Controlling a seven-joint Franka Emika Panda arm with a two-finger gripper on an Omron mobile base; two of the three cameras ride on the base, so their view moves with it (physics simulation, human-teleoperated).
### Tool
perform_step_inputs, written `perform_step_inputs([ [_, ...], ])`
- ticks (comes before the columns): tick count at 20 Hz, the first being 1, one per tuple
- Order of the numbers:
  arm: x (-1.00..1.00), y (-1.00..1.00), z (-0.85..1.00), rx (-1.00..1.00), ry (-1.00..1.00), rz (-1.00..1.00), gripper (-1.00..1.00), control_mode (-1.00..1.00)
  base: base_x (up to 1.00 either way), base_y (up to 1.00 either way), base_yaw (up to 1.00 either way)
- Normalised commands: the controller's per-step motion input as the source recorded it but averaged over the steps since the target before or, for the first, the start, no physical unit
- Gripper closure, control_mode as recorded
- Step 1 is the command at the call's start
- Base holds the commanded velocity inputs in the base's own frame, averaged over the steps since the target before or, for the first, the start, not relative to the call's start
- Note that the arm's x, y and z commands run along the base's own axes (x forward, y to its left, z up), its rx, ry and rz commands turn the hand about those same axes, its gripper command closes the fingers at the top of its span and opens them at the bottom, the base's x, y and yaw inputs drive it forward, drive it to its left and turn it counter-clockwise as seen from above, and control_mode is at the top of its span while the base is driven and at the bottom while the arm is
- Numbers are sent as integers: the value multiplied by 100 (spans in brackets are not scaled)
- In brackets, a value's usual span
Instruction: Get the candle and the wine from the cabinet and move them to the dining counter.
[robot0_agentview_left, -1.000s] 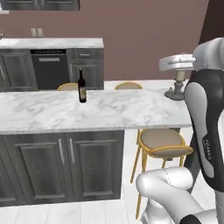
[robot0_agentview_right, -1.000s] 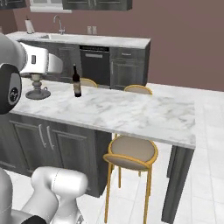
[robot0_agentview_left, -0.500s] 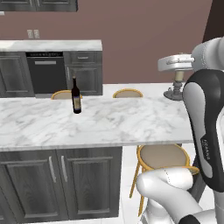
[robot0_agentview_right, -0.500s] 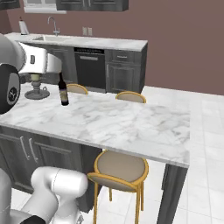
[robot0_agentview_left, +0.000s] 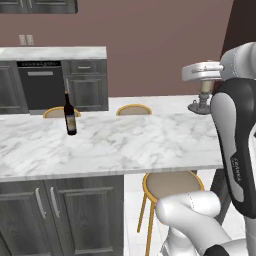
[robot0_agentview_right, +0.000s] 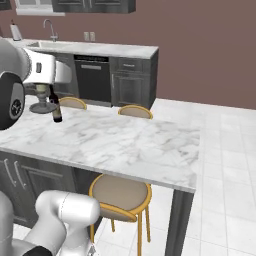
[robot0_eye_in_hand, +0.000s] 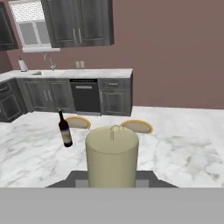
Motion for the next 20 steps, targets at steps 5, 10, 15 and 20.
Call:
perform_step_inputs([
  [5,42,-45,-10,0,0,-1,100,-100,10,-10,-2],
  [10,63,-42,-57,0,0,17,100,-100,0,0,0],
  [15,67,-57,-76,0,6,38,100,-100,0,0,0],
  [20,85,-40,-72,1,9,30,100,-100,0,0,0],
])
